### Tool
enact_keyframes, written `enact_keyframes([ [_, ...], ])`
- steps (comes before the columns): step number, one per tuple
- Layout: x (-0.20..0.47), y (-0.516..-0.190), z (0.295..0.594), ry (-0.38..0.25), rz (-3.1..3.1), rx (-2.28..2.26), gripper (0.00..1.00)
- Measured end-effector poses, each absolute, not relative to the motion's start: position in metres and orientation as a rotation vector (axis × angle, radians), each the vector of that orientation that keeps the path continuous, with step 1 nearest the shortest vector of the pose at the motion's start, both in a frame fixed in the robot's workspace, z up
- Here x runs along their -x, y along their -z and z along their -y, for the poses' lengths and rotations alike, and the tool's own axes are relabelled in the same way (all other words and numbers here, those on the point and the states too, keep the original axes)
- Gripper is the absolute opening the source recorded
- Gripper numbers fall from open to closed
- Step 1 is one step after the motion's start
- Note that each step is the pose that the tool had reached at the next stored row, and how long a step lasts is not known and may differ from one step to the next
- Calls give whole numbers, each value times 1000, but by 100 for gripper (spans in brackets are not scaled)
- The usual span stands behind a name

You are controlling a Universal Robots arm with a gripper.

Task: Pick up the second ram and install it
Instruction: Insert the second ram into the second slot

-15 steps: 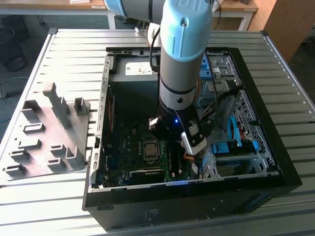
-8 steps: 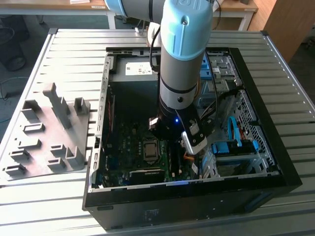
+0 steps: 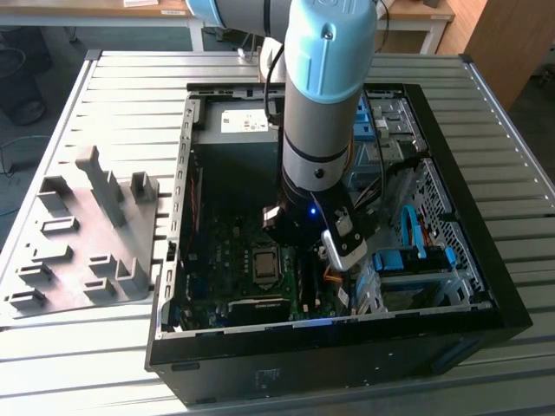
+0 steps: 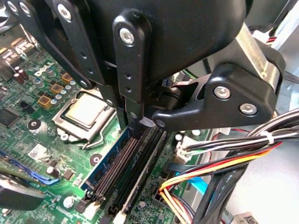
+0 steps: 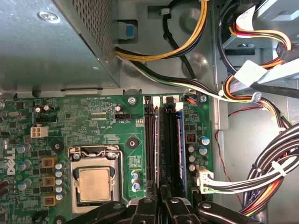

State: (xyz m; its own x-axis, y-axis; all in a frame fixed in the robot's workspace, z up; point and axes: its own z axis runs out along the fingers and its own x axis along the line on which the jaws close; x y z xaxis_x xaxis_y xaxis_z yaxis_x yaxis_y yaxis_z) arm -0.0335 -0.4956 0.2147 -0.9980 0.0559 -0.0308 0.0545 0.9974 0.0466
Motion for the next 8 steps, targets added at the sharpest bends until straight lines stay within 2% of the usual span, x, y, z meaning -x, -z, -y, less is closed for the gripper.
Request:
enact_keyframes([
  [8,30,-216,495,-70,-3114,-67,14],
])
